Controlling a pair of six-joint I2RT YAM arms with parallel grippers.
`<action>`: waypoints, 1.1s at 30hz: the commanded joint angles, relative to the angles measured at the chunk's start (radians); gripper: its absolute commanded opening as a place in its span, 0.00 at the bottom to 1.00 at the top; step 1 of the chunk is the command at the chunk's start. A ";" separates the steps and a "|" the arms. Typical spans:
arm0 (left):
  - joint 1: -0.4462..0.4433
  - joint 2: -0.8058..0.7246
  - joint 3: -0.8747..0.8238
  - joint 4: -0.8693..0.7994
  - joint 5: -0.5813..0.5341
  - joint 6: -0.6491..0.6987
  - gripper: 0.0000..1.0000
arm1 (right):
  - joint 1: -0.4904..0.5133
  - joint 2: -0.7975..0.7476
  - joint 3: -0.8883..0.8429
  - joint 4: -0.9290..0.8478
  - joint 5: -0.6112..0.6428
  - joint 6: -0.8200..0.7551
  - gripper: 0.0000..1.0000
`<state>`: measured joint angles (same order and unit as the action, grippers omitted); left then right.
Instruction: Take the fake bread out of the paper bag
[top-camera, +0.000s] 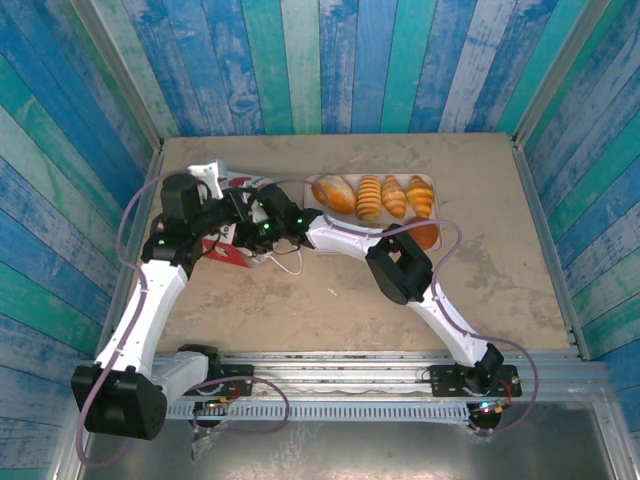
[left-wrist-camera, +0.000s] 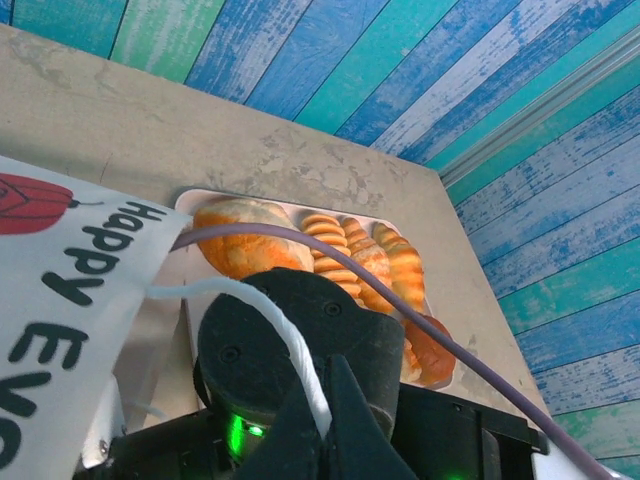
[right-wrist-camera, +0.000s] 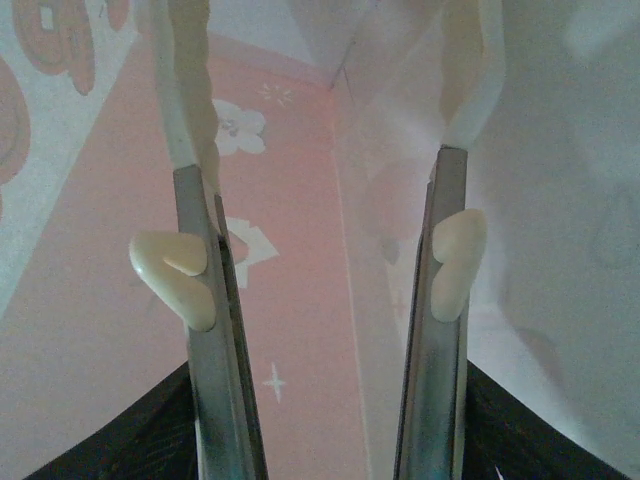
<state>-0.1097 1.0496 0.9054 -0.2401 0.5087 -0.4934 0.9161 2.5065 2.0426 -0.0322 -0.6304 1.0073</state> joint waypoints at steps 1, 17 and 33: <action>-0.008 -0.014 -0.005 0.000 0.036 0.022 0.00 | 0.007 0.052 0.079 -0.039 0.024 0.001 0.59; -0.008 -0.019 0.040 -0.126 0.023 0.107 0.00 | -0.019 -0.043 -0.050 0.012 0.085 -0.026 0.61; -0.010 -0.006 0.052 -0.139 0.083 0.100 0.00 | -0.020 0.060 0.097 -0.003 0.035 -0.001 0.58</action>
<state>-0.1135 1.0496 0.9249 -0.3786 0.5560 -0.4061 0.8997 2.5481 2.1117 -0.0410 -0.5854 1.0103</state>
